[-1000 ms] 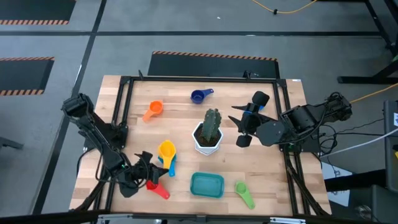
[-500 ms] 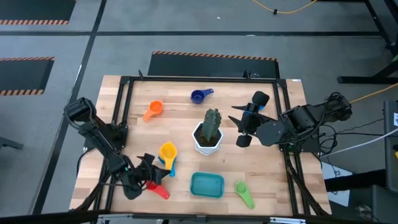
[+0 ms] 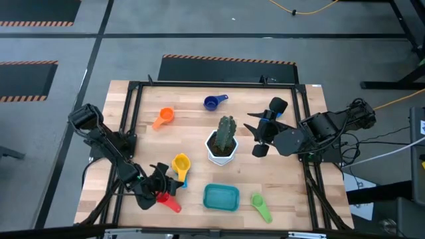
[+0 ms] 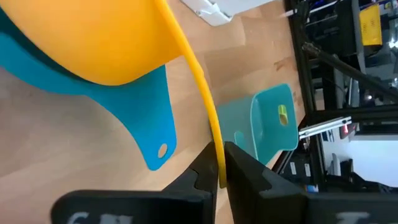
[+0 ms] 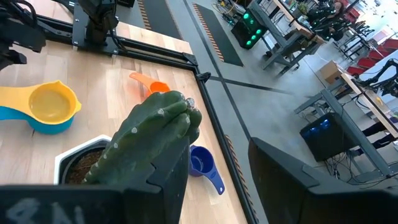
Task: Nest measuring cups in basket
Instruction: Stack the yellow measuring cup on top of the light blue measuring cup, then stack the dark blue measuring cup on top of the yellow measuring cup
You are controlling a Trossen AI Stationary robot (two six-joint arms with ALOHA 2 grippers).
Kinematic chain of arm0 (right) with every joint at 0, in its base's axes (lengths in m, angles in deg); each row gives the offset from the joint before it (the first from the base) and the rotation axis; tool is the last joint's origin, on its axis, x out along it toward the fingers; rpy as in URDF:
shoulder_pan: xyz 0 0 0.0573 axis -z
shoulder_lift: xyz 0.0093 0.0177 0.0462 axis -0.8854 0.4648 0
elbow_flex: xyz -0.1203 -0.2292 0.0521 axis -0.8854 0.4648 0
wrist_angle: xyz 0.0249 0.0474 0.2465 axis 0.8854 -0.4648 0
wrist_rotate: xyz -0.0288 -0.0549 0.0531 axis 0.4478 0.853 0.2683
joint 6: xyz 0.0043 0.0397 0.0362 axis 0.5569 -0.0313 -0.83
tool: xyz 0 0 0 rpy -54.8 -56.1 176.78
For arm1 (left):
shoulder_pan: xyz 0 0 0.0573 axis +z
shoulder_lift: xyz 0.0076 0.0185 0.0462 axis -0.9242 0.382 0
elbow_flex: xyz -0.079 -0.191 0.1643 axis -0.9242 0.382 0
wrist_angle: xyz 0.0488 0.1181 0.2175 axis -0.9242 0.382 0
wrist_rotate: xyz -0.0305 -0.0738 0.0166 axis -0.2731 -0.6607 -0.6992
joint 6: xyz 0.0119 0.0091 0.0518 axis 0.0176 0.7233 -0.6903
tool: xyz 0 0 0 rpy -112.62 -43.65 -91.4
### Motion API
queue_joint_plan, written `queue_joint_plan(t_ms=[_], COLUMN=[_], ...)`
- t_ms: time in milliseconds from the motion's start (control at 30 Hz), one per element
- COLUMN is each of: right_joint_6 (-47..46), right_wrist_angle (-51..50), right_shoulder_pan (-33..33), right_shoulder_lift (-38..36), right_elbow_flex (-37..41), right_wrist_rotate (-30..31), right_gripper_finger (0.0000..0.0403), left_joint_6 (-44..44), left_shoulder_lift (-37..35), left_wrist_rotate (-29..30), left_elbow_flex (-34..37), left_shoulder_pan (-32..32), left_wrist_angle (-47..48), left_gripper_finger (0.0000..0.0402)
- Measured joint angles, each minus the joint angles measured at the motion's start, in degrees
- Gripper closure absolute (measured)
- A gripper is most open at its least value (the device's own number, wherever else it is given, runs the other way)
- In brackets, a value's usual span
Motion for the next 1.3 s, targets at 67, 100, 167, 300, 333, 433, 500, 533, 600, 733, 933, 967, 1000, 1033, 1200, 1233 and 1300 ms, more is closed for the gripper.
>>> queue_joint_plan(t_ms=[67, 100, 167, 300, 333, 433, 500, 533, 600, 733, 933, 967, 1000, 1033, 1200, 1233, 1300], right_joint_6=[0.01, 0.02, 0.05, 0.24, 0.24, 0.35, 0.35, 0.35, 0.37, 0.37, 1.53, 1.49, 1.50, 1.52, 1.66, 1.66, 1.66], right_wrist_angle=[0.00, 0.00, 0.00, -0.01, -0.01, 0.00, 0.00, 0.00, -0.01, -0.01, -0.01, -0.01, 0.00, -0.02, 0.00, -0.01, 0.00], right_shoulder_pan=[0.00, 0.00, 0.00, 0.00, 0.00, 0.00, 0.00, 0.00, 0.00, 0.00, 0.00, -0.01, 0.00, -0.01, 0.00, -0.01, -0.02], right_shoulder_lift=[0.00, 0.00, 0.00, 0.00, 0.00, 0.00, 0.00, 0.00, 0.01, 0.02, 0.02, 0.02, 0.02, 0.02, 0.02, 0.02, 0.02], right_elbow_flex=[0.00, 0.00, 0.00, 0.00, 0.00, 0.00, 0.00, 0.00, 0.00, 0.00, 0.00, 0.00, 0.00, 0.00, 0.00, 0.00, 0.00], right_wrist_rotate=[0.00, 0.00, 0.00, 0.00, 0.00, 0.00, 0.00, 0.00, 0.01, 0.00, 0.02, 0.02, 0.02, 0.02, 0.02, 0.02, 0.02], right_gripper_finger=[0.0232, 0.0232, 0.0232, 0.0232, 0.0232, 0.0232, 0.0232, 0.0232, 0.0232, 0.0232, 0.0232, 0.0232, 0.0232, 0.0232, 0.0232, 0.0232, 0.0232], left_joint_6=[0.76, 1.10, 1.14, 1.10, 1.10, 1.08, 0.45, -0.15, -0.37, -0.37, -0.06, -0.04, -0.02, -0.03, -2.07, -2.33, -2.48], left_shoulder_lift=[0.00, 0.00, 0.00, 0.00, 0.00, 0.00, 0.00, -0.01, 0.00, -0.04, -0.07, -0.07, -0.07, -0.07, -0.11, -0.11, -0.19], left_wrist_rotate=[-0.19, -0.24, -0.24, -0.26, -0.45, -2.05, -3.53, -4.58, -5.47, -6.41, -10.36, -10.87, -11.36, -11.78, -13.83, -13.86, -13.68], left_elbow_flex=[0.00, 0.00, 0.00, 0.00, 0.00, 0.00, 0.00, -0.02, -0.02, -0.02, -0.02, -0.02, -0.02, -0.02, -0.04, -0.04, -0.04], left_shoulder_pan=[0.00, 0.00, 0.00, 0.00, 0.00, 0.09, 0.11, 0.11, 0.11, 0.11, 0.24, 0.43, 0.70, 1.02, 2.05, 2.12, 2.16], left_wrist_angle=[0.03, 0.09, 0.24, 0.24, 0.24, 0.25, 0.25, 0.25, 0.26, 0.24, -0.11, -0.31, -0.48, -0.72, -2.91, -2.84, -2.89], left_gripper_finger=[0.0369, 0.0365, 0.0355, 0.0330, 0.0323, 0.0306, 0.0301, 0.0301, 0.0302, 0.0303, 0.0303, 0.0304, 0.0304, 0.0305, 0.0305, 0.0305, 0.0305])
